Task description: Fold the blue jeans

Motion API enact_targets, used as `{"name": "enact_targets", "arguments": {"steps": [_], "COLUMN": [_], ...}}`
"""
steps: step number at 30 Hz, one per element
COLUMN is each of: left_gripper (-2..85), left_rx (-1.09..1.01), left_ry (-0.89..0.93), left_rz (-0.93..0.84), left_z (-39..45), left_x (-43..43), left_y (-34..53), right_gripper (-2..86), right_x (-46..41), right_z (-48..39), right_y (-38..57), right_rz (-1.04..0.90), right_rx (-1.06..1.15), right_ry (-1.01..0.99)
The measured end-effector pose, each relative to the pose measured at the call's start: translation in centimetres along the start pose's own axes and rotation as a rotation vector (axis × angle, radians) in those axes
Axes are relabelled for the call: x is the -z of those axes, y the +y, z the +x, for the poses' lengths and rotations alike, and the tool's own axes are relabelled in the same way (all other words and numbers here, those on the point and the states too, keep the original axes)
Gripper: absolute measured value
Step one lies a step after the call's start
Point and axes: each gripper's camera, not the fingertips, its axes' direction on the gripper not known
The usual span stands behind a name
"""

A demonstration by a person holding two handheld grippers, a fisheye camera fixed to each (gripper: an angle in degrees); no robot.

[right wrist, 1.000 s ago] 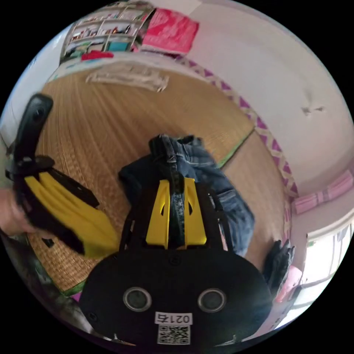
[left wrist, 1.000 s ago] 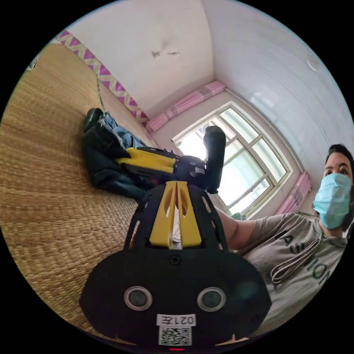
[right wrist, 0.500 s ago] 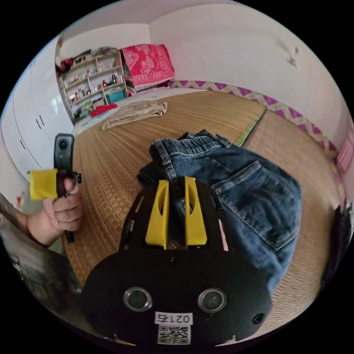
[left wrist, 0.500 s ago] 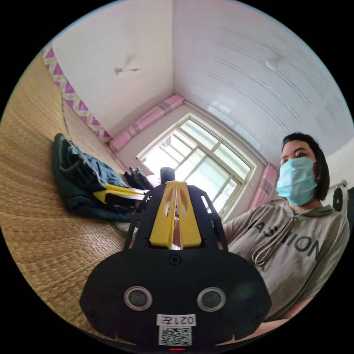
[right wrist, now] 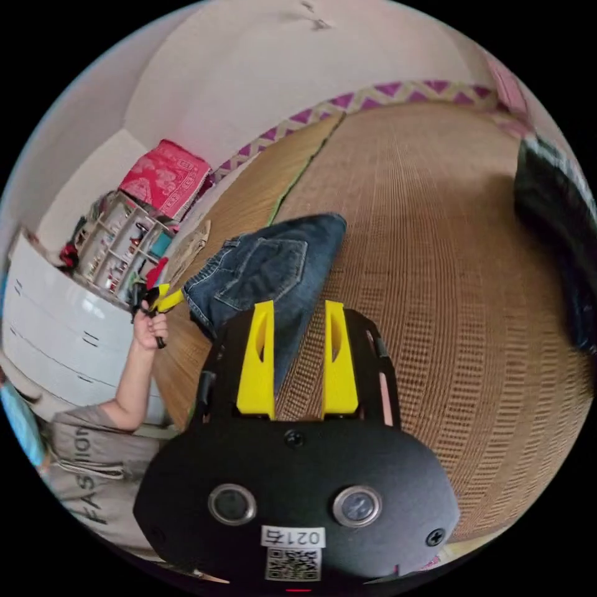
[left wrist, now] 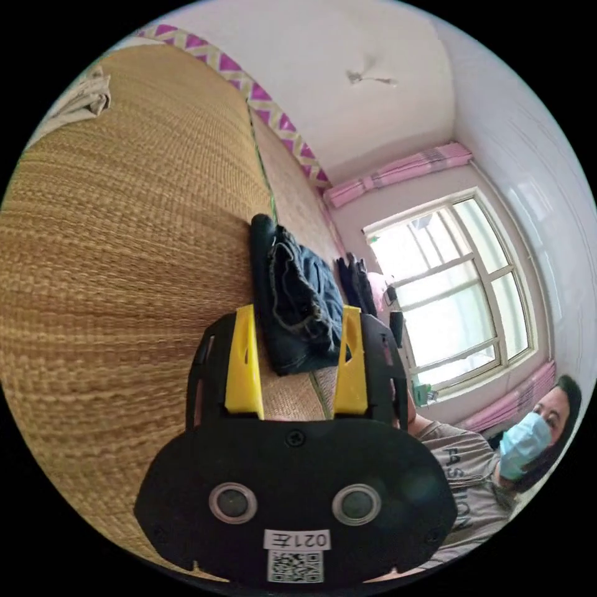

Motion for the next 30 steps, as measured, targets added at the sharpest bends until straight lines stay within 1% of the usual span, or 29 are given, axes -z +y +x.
{"name": "enact_targets", "arguments": {"steps": [1,2,4,8,10,12,14,17,19,20,22,23,25,26,28,29,30], "left_gripper": [16.9,16.7,16.0,12.0,8.0,6.2,5.6,5.4,5.5,5.5,5.5,5.4,5.4,5.4,5.4,5.5,5.5], "left_rx": [0.011,0.017,0.023,0.031,0.045,0.052,0.029,-0.048,-0.109,-0.124,-0.193,-0.208,-0.261,-0.268,-0.327,-0.335,-0.362], "left_ry": [-0.01,-0.001,0.01,-0.03,-0.075,-0.029,0.006,0.028,0.06,0.065,0.098,0.113,0.166,0.178,0.192,0.196,0.198], "left_rz": [-0.038,-0.047,-0.094,-0.171,-0.189,-0.159,-0.135,-0.121,-0.135,-0.141,-0.174,-0.183,-0.221,-0.231,-0.261,-0.267,-0.285], "left_z": [-0.3,-0.3,0.5,2.3,2.7,3.4,5.6,12.0,17.8,19.3,25.6,27.2,33.5,35.0,41.6,43.1,46.2], "left_x": [-0.6,-0.8,-1.8,-4.3,-4.7,-3.9,-3.4,-4.1,-6.9,-7.9,-13.4,-15.0,-21.9,-23.8,-30.7,-32.5,-35.9], "left_y": [-1.4,-2.0,-4.4,-7.4,-8.4,-8.5,-8.6,-9.5,-11.5,-12.2,-15.3,-16.1,-19.6,-20.4,-23.7,-24.4,-26.0], "right_gripper": [13.8,13.8,13.6,10.9,8.4,7.3,6.7,6.3,6.2,6.2,6.1,6.1,6.0,6.0,5.9,5.9,5.8], "right_x": [-0.9,-1.3,-3.2,-5.6,-7.3,-6.9,-5.2,-0.9,4.4,6.0,14.0,16.3,26.3,28.8,38.6,40.9,45.0], "right_z": [4.0,5.9,12.3,17.3,20.3,22.4,23.8,24.9,26.6,27.2,29.7,30.3,32.9,33.6,35.9,36.5,37.7], "right_y": [-0.4,-0.5,-0.9,-2.2,-2.5,-2.2,-2.2,-2.7,-2.9,-3.0,-3.2,-3.3,-3.5,-3.5,-3.9,-4.1,-4.5], "right_rz": [-0.042,-0.058,-0.094,-0.11,-0.112,-0.082,-0.055,-0.03,0.016,0.029,0.105,0.128,0.229,0.257,0.351,0.371,0.41], "right_rx": [-0.08,-0.119,-0.23,-0.27,-0.309,-0.322,-0.308,-0.251,-0.243,-0.24,-0.221,-0.213,-0.185,-0.179,-0.158,-0.158,-0.163], "right_ry": [-0.086,-0.136,-0.327,-0.459,-0.561,-0.605,-0.606,-0.585,-0.583,-0.574,-0.529,-0.514,-0.436,-0.416,-0.319,-0.295,-0.251]}}
